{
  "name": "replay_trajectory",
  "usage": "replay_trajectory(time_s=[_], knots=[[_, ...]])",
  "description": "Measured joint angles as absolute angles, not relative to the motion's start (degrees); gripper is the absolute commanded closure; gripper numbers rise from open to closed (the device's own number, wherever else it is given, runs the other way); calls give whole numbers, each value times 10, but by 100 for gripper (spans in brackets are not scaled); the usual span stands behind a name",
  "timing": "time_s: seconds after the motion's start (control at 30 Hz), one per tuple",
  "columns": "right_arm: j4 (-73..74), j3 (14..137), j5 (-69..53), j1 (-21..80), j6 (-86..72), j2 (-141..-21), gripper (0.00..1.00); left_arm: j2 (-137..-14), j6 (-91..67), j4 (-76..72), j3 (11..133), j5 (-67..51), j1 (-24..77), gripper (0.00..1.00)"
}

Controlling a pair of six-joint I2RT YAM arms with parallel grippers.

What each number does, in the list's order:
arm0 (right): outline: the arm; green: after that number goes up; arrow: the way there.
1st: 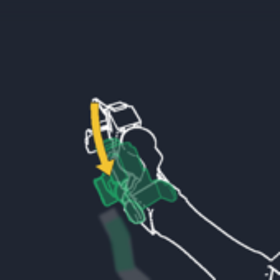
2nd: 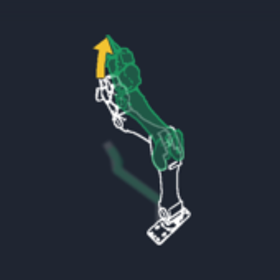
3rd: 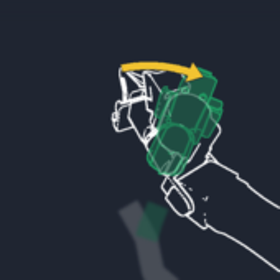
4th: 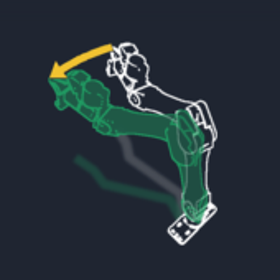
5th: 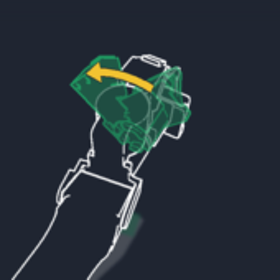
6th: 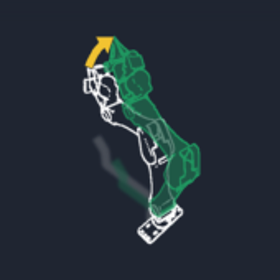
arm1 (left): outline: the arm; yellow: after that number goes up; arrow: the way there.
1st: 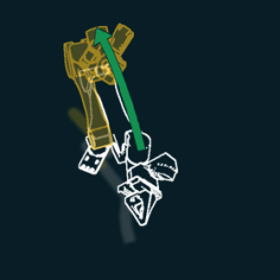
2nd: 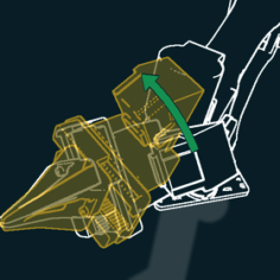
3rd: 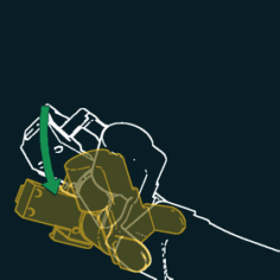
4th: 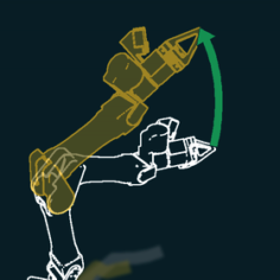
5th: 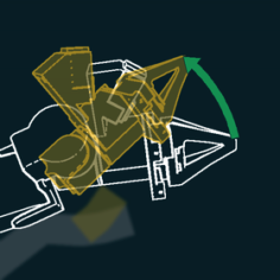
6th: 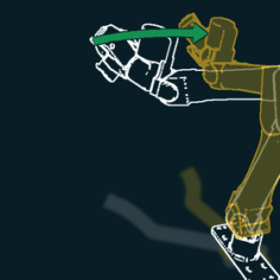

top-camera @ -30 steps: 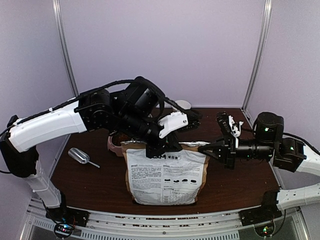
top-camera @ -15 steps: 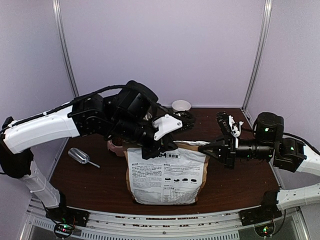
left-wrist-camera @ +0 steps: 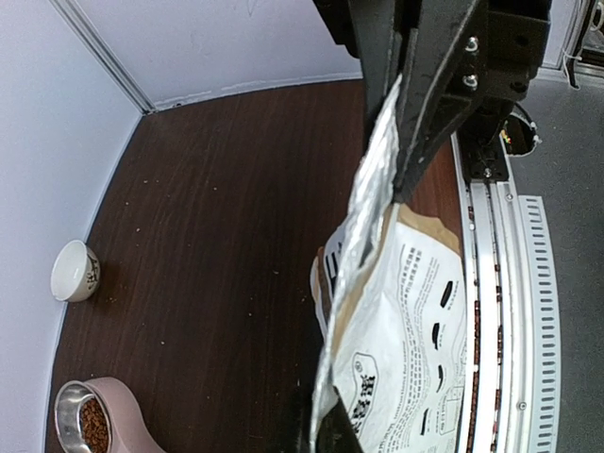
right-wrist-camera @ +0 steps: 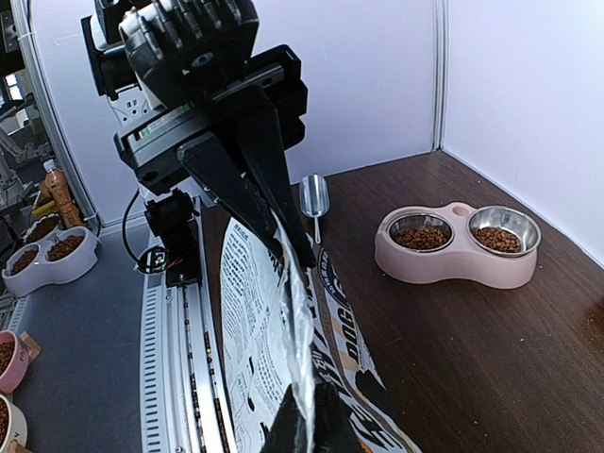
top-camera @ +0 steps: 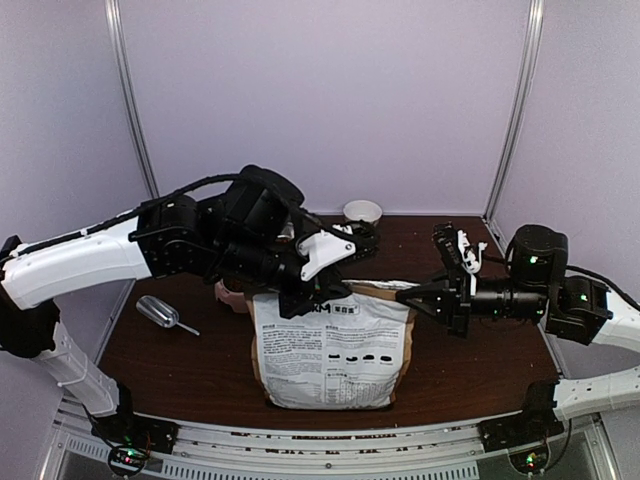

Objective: Serve the pet food
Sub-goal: Press the seal on the pet food bag.

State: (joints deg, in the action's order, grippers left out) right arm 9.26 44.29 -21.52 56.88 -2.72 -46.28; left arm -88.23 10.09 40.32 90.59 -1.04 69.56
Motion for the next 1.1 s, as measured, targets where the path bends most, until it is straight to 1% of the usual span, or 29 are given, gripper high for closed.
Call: replay_trajectory(time_s=[0.27, 0.37, 0.53, 0.63, 0.77, 0.83, 0.93, 1.1], knots=[[91, 443, -207, 569, -27, -463, 100, -876, 114, 402, 898, -9, 685, 100], [90, 443, -205, 569, -27, -463, 100, -872, 117, 403, 896, -9, 683, 98], [90, 443, -201, 569, -26, -463, 100, -860, 122, 421, 891, -1, 674, 98], [90, 443, -194, 569, -23, -463, 100, -847, 122, 431, 885, 0, 664, 100], [89, 443, -193, 569, -18, -463, 100, -839, 123, 435, 878, 1, 662, 100], [90, 443, -192, 569, -17, -463, 100, -838, 124, 433, 876, 2, 660, 97], [91, 443, -191, 568, -17, -463, 100, -832, 124, 435, 869, 8, 654, 97], [91, 443, -189, 568, -17, -463, 100, -804, 124, 453, 855, 17, 633, 100]])
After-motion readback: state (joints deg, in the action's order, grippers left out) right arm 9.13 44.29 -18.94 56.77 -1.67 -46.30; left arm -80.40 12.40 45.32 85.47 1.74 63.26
